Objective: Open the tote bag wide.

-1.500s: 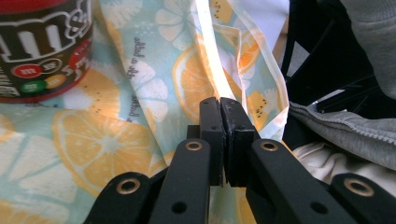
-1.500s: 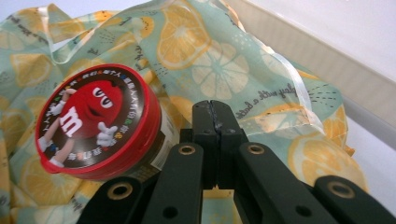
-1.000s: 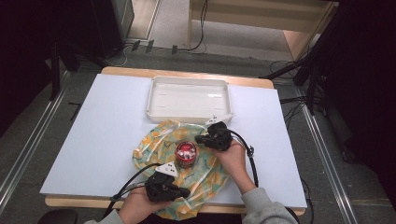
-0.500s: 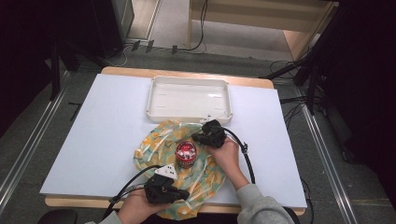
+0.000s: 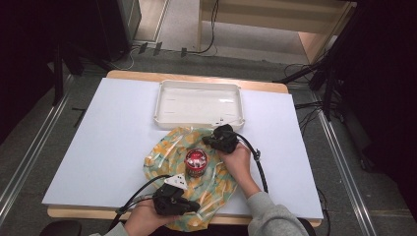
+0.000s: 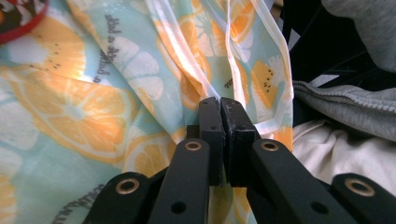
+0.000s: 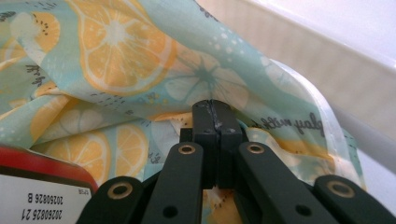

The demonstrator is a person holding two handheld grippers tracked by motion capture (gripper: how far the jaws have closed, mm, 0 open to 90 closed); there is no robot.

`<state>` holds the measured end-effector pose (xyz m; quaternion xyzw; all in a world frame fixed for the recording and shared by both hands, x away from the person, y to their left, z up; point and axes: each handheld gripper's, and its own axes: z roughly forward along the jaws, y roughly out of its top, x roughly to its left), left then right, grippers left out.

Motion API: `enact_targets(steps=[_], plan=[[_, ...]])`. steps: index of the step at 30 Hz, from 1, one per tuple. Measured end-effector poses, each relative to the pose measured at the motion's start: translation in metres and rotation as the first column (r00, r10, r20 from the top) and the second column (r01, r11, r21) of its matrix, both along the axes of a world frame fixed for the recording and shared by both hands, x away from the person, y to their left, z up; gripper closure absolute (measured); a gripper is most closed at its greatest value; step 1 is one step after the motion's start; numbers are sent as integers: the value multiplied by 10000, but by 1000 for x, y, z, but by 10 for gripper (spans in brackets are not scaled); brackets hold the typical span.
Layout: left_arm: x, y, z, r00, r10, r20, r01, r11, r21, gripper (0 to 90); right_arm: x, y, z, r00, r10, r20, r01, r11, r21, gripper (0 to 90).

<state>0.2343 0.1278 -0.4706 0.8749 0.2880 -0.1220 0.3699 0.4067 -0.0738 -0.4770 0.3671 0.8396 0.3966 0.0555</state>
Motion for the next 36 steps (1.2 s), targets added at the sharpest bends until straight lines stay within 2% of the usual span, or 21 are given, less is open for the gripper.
enact_targets(steps=[6, 20, 27, 33, 36], plan=[[3, 5, 4, 9998, 175, 7, -175, 9998, -77, 856, -3, -4, 7, 9997, 90, -205, -88, 9999, 107, 900], [7, 13, 24, 9986, 407, 329, -390, 9980, -501, 704, -22, -20, 37, 9990, 440, 58, -443, 9972, 601, 891], [9, 15, 31, 9977, 436, 510, -418, 9985, -360, 651, -32, -25, 42, 9988, 476, 101, -481, 9966, 670, 883], [11, 19, 39, 9967, 555, 585, -531, 9977, -430, 612, -42, -32, 43, 9986, 527, -63, -521, 9960, 730, 863], [12, 22, 45, 9958, 627, 666, -595, 9970, -489, 577, -49, -39, 44, 9987, 503, 12, -502, 9955, 801, 857]])
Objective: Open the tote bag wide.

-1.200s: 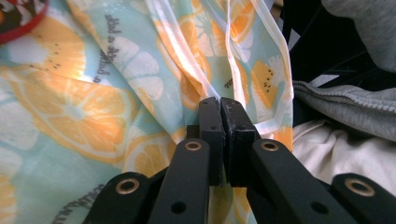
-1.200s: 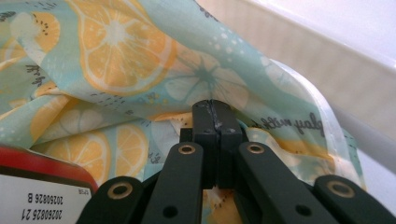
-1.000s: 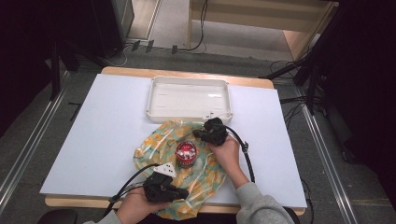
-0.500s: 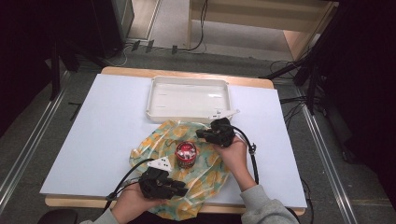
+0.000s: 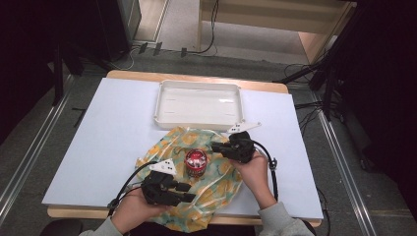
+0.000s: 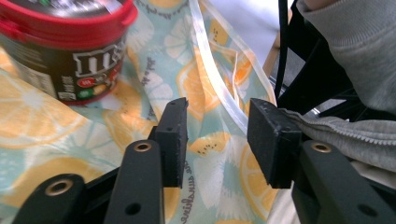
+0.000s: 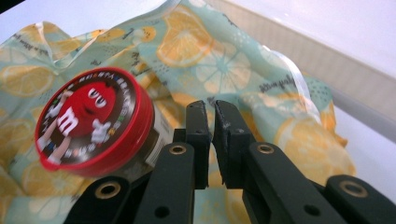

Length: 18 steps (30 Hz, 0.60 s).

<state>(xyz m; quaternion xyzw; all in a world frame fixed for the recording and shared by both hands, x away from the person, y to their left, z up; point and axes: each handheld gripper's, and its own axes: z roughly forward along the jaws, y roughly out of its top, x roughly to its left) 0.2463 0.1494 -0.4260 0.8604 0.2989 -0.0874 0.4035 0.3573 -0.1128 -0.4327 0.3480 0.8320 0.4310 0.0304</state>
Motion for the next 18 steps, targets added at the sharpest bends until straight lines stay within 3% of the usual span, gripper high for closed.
enact_targets(steps=[12, 18], plan=[[12, 12, 16, 9992, 281, 275, -280, 9996, -54, 533, -18, -10, -11, 9998, -24, -176, 20, 9998, -194, 853], [21, 19, 20, 9965, 646, 539, -648, 9979, 25, 475, -29, -14, -17, 9993, -63, -376, 47, 9991, -428, 857]])
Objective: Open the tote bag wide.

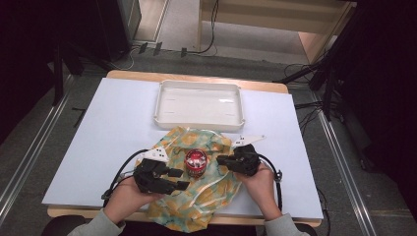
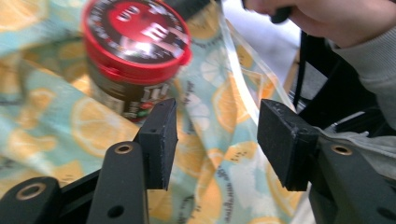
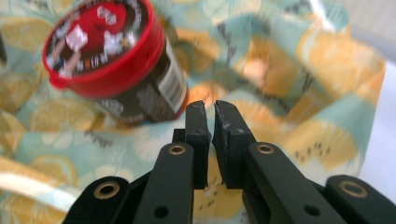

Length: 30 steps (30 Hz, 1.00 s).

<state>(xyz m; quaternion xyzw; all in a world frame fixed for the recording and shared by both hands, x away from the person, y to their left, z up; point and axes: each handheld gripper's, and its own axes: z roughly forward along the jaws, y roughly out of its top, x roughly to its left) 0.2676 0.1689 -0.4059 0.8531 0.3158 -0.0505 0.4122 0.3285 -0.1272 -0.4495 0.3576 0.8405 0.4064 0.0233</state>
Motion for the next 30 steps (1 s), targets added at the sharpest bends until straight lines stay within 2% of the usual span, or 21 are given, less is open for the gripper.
enact_targets(steps=[7, 14, 21, 27, 30], plan=[[9, 9, 3, 9990, 300, 331, -300, 9995, -22, 430, -11, -4, -10, 9998, -23, -214, 18, 9997, -255, 856], [20, 11, 3, 9972, 292, 685, -302, 9994, 143, 411, -22, -8, -17, 9993, 10, -383, -29, 9988, -482, 854], [31, 10, 1, 9950, 277, 960, -284, 9996, 66, 398, -29, -10, -18, 9983, 51, -584, -85, 9983, -573, 853], [41, 9, 0, 9957, 106, 920, -124, 9997, 189, 379, -32, -15, -9, 9994, 11, -334, -17, 9998, -177, 775], [46, 9, 1, 9938, -92, 1106, 60, 9996, 294, 371, -33, -18, -4, 9999, -98, -45, 98, 10000, -6, 718]])
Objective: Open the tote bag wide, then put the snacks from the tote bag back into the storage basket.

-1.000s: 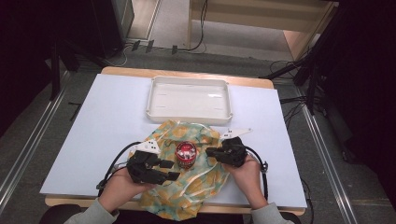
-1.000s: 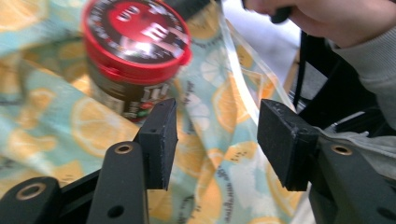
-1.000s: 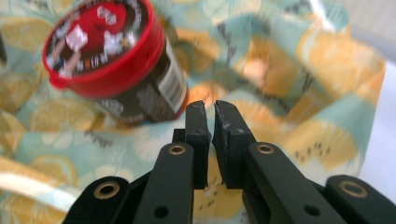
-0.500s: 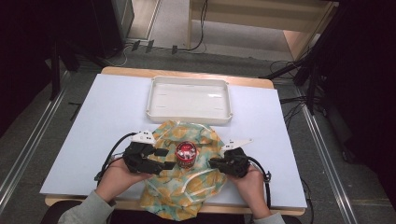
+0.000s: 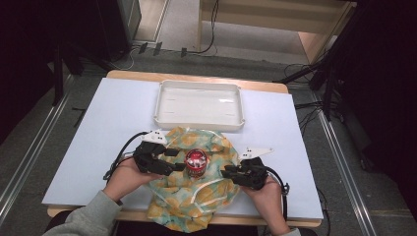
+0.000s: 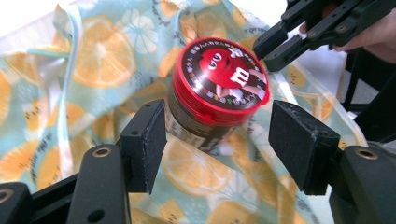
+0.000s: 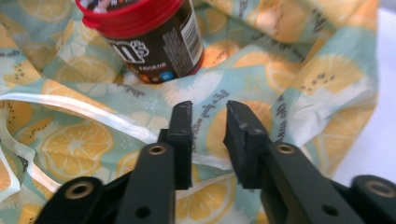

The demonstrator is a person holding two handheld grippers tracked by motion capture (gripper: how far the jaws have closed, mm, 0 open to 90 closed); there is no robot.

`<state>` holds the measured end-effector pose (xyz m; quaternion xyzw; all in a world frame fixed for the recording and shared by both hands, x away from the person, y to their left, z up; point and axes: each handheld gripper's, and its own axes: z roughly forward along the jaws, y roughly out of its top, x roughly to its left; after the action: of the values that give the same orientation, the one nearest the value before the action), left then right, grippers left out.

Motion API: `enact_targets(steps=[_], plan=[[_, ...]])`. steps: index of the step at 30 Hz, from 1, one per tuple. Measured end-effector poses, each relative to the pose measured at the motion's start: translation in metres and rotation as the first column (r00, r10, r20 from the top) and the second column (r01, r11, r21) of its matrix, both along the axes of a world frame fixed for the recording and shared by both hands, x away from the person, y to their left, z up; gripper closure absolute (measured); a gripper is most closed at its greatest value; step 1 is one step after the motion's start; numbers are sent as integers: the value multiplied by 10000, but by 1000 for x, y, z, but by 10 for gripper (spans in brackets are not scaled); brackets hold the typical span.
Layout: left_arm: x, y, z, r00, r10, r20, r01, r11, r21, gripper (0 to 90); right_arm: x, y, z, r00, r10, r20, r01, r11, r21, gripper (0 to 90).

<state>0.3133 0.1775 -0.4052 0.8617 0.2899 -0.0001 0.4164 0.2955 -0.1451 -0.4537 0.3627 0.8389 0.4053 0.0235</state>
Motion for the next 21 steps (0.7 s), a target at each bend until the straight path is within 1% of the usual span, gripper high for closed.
enact_targets(steps=[3, 5, 6, 7, 8, 10, 12, 13, 15, 17, 19, 21], plan=[[4, -1, 1, 9999, -130, 105, 131, 9999, -78, 363, 1, -3, 3, 10000, 17, 80, -18, 9999, 144, 665], [6, -1, 1, 9996, -224, 153, 225, 9997, -90, 360, 1, -3, 4, 9999, 16, 111, -17, 9999, 119, 636], [7, -2, 0, 9995, -268, 149, 269, 9996, -66, 359, 1, -4, 5, 9999, 9, 139, -11, 9999, 107, 616], [9, -1, -1, 9995, -286, 122, 287, 9995, -146, 359, 1, -4, 6, 9998, 30, 216, -33, 9999, 130, 604], [10, -1, -2, 9995, -296, 106, 298, 9994, -188, 358, 1, -4, 7, 9998, 30, 201, -32, 9999, 105, 593], [12, -1, -4, 9996, -264, 64, 265, 9996, -140, 357, 1, -5, 8, 9995, -9, 321, 6, 9999, 104, 558], [13, -1, -6, 9996, -279, 94, 280, 9996, -25, 357, 1, -6, 8, 9993, -9, 373, 5, 10000, 93, 544], [14, -1, -7, 9995, -294, 96, 294, 9996, -51, 357, 2, -7, 8, 9992, -23, 396, 18, 9999, 128, 529], [14, -1, -9, 9996, -289, 41, 290, 9994, -179, 357, 2, -7, 7, 9995, -25, 318, 20, 9998, 175, 527], [14, -1, -10, 9995, -301, 41, 301, 9995, -81, 357, 2, -6, 7, 9992, 16, 399, -24, 9998, 182, 513], [14, -1, -13, 9994, -358, 16, 358, 9993, -119, 357, 2, -6, 7, 9992, 21, 412, -29, 9998, 192, 497], [14, -2, -15, 9994, -359, -15, 358, 9993, -73, 357, 2, -6, 7, 9988, 43, 495, -54, 9997, 219, 490]])
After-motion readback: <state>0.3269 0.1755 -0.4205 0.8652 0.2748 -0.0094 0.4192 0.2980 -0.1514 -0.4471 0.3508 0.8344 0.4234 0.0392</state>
